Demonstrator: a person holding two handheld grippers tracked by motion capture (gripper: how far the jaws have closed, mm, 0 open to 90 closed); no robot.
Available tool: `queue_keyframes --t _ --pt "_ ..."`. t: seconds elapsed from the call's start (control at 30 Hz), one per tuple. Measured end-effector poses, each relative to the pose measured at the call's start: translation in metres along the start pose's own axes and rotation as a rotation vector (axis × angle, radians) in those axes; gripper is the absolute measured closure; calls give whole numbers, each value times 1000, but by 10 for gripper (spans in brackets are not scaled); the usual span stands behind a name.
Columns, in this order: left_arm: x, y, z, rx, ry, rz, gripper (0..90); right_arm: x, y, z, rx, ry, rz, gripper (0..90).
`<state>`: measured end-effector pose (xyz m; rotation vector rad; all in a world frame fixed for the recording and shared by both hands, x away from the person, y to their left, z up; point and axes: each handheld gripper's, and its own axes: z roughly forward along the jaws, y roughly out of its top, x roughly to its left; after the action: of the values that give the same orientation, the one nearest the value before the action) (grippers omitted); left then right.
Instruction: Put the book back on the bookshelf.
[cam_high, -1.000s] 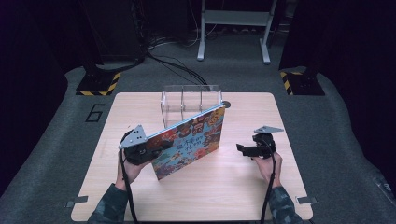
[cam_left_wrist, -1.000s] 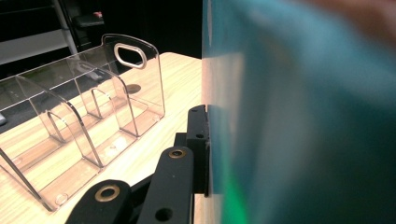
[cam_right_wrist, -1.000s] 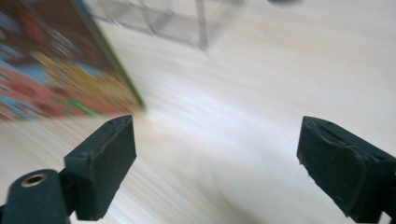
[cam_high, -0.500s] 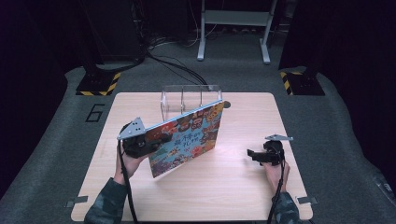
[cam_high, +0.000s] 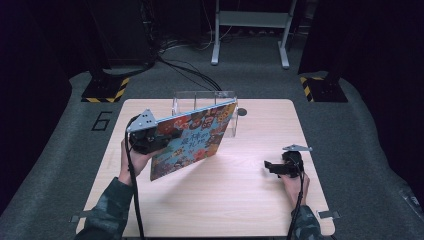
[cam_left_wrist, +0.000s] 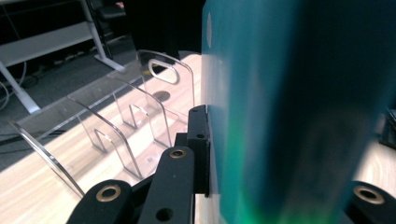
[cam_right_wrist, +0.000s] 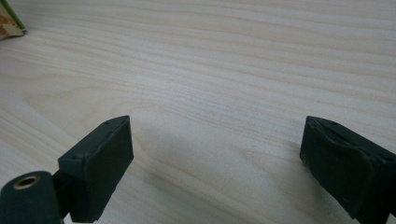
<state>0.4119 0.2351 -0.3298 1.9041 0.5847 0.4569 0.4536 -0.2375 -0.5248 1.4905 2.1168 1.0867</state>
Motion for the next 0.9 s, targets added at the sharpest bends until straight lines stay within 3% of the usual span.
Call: queue_keyframes --t 0.23,0.37,0.47,0.53,0.7,0.9 --pt "7 14 -7 10 8 12 814 2 0 1 3 -14 -10 85" --pt "10 22 -11 17 15 16 814 6 1 3 26 -49 -57 80" --pt "12 26 -11 24 22 22 814 6 1 3 21 -49 -70 79" --pt "13 30 -12 25 28 16 814 6 0 3 20 -49 -51 80" --pt "16 38 -13 32 47 28 814 4 0 3 14 -41 -51 81" --pt "24 48 -16 9 72 14 814 4 0 3 7 -40 -51 81"
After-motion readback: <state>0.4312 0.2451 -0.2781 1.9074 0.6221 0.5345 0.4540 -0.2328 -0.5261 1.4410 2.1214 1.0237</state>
